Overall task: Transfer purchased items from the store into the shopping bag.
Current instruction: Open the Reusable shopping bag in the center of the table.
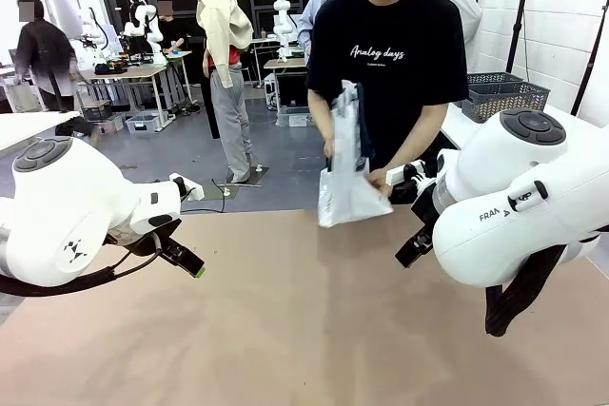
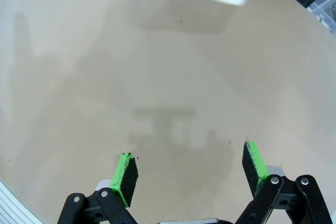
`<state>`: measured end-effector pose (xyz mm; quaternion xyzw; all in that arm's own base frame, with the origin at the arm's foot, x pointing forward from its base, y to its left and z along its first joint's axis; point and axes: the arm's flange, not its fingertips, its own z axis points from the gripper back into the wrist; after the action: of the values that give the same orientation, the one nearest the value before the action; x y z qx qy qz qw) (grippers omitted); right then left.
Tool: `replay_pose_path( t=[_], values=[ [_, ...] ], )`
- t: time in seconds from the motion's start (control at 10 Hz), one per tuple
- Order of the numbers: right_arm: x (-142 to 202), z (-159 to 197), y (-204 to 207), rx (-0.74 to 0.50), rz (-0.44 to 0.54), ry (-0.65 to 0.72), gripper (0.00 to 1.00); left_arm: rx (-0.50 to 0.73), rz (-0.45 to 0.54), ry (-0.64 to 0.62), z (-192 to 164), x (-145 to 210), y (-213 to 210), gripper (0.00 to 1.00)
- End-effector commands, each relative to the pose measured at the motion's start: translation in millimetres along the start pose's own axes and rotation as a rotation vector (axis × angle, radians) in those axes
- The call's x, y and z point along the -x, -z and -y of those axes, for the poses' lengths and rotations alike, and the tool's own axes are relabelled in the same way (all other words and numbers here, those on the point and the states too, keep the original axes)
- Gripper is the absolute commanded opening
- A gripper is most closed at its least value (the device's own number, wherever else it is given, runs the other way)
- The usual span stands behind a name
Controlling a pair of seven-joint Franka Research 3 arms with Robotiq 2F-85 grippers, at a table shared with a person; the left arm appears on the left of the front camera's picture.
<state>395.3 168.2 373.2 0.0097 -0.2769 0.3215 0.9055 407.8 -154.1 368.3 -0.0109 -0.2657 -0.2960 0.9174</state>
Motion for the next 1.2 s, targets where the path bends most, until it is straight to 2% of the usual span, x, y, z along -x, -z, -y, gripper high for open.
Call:
replay_pose_path(
  t=[0.0,0.3,0.7,0.9,1.1],
  values=[
    [0,0,0,0.000,0.000,0.001,1.00,-0.001,0.000,-0.002,-1,0,0,1.00],
    [0,0,0,0.000,0.000,0.000,1.00,0.000,0.000,0.000,0,0,0,1.00],
    [-6,-17,-11,-0.134,-0.068,-0.040,1.00,0.149,-0.102,0.008,5,-8,-23,1.00],
    [-12,-28,-28,-0.189,-0.078,-0.078,1.00,0.245,-0.080,0.005,6,-13,-49,1.00],
    [-24,-26,-52,-0.192,-0.075,-0.115,1.00,0.299,-0.035,-0.007,-1,-26,-71,1.00]
  ],
)
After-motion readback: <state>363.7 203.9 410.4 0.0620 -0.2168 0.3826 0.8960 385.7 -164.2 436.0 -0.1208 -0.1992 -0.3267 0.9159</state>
